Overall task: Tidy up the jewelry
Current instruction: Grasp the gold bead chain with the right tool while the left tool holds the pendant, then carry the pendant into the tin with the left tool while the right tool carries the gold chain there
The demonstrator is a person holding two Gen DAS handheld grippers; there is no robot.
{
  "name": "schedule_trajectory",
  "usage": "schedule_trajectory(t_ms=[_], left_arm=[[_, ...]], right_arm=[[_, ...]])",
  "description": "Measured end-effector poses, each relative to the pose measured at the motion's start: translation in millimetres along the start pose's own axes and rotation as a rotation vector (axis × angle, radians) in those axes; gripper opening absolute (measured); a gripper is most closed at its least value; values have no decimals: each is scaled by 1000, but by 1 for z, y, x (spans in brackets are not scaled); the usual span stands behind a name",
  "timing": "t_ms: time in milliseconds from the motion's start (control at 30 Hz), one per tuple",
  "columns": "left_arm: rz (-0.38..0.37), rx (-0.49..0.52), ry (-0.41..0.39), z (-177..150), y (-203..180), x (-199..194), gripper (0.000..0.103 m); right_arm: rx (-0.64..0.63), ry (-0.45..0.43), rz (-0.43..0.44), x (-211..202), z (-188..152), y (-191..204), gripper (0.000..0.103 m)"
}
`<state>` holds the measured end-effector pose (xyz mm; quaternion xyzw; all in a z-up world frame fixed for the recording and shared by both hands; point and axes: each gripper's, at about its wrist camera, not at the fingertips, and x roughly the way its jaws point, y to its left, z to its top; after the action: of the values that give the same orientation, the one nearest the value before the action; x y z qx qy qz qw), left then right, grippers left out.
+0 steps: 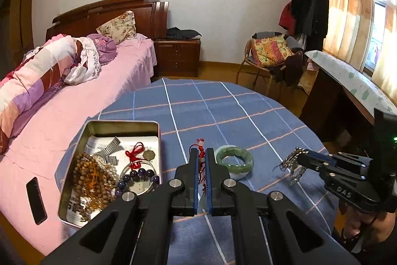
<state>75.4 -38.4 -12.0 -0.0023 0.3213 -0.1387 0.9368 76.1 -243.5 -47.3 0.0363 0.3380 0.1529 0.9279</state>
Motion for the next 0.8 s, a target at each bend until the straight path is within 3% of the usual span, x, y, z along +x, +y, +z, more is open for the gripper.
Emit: schedule_trajectory(t_ms=[400,800], left_arm=[[47,-21,-72,18,28,-32,4],[142,-31,-98,28,73,-40,3]], right_arm=[[-67,-111,55,-21,31,36,12],[-148,-154,139,-16,60,79,12]])
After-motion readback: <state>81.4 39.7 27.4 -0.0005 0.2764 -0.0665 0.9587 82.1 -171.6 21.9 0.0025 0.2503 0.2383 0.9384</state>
